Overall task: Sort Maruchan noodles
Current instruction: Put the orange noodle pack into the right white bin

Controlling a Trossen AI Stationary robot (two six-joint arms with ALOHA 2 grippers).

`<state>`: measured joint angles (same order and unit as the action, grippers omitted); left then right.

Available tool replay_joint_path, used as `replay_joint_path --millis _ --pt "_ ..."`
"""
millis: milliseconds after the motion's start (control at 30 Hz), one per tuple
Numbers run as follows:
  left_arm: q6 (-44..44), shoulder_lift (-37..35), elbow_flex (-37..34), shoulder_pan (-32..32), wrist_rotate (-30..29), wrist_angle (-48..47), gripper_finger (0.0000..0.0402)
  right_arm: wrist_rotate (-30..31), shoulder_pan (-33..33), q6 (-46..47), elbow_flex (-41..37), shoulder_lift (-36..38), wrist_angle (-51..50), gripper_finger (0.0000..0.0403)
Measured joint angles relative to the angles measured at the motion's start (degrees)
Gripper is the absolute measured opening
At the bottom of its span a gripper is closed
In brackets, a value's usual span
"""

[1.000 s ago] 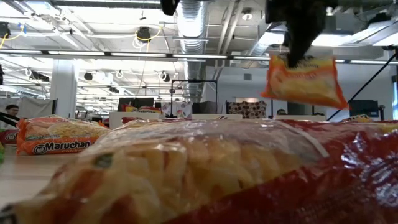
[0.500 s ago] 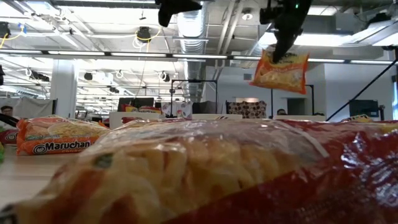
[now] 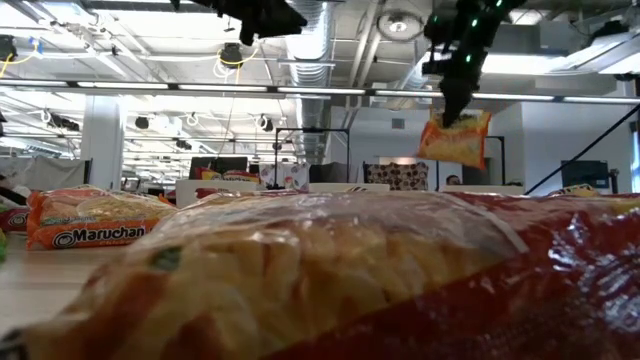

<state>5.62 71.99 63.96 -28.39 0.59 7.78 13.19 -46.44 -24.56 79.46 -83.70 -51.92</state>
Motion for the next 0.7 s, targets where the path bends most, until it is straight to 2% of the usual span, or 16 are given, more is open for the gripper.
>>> replay_joint_path --millis 333,700 --pt "0.4 -0.1 0.0 -6.7 0.0 -0.8 0.0132 0.1 -0.1 -1.2 0.0 -7.2 -0.3 0.0005" --pt "2.3 -0.1 0.0 -9.8 0.6 -0.8 0.0132 2.1 -0.7 -8.3 0.0 -10.8 -2.6 0.0005"
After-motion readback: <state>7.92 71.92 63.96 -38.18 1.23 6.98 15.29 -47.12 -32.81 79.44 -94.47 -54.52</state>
